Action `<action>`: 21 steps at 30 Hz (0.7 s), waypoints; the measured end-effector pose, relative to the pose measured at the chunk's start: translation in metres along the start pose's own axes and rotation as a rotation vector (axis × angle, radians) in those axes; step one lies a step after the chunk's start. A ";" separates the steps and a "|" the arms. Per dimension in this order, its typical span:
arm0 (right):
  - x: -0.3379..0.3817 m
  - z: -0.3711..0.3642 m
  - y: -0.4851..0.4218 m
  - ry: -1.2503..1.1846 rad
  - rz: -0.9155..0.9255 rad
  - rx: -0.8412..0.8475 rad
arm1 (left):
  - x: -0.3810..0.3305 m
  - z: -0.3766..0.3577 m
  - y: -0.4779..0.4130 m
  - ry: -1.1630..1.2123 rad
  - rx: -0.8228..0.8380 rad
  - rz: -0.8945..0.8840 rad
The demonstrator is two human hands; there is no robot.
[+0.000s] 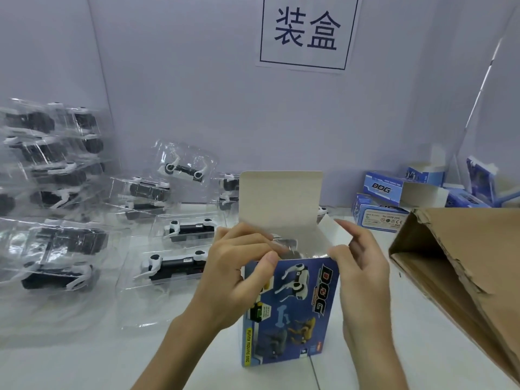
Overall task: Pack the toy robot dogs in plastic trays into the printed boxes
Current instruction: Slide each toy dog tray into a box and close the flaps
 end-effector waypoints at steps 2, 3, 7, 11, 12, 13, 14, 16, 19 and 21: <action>0.000 -0.005 0.002 0.019 0.062 -0.002 | 0.001 0.000 0.000 0.019 -0.038 -0.003; 0.000 -0.007 0.003 0.017 0.081 0.026 | 0.001 -0.001 0.000 0.032 -0.058 -0.009; 0.000 -0.010 0.006 0.125 0.110 0.151 | 0.002 -0.002 0.000 0.077 -0.095 -0.016; 0.001 -0.012 0.003 0.152 0.097 0.207 | 0.002 -0.002 0.000 0.095 -0.093 0.001; 0.001 -0.011 0.000 0.137 0.089 0.200 | 0.001 -0.002 0.000 0.102 -0.096 0.003; 0.001 -0.010 -0.004 0.099 0.076 0.185 | 0.001 -0.001 0.000 0.112 -0.099 0.007; -0.001 -0.009 -0.009 0.035 0.044 0.171 | 0.001 -0.002 0.000 0.122 -0.099 0.014; -0.007 -0.008 -0.020 -0.072 -0.031 0.178 | 0.002 -0.002 -0.002 0.143 -0.088 0.036; -0.007 -0.010 -0.034 -0.093 -0.026 0.255 | 0.004 -0.002 -0.005 0.188 -0.070 0.059; -0.005 -0.013 -0.036 -0.230 -0.018 0.295 | 0.005 -0.001 -0.006 0.204 -0.058 0.064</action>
Point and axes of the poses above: each hand's wrist, its own y-axis away from the middle knuckle, its own z-axis out of the back of the hand, x = y × z, the point moved 6 cm from there along -y, towards the middle knuckle, and after that the axes turned 6 degrees about z, right-handed, at the moved point
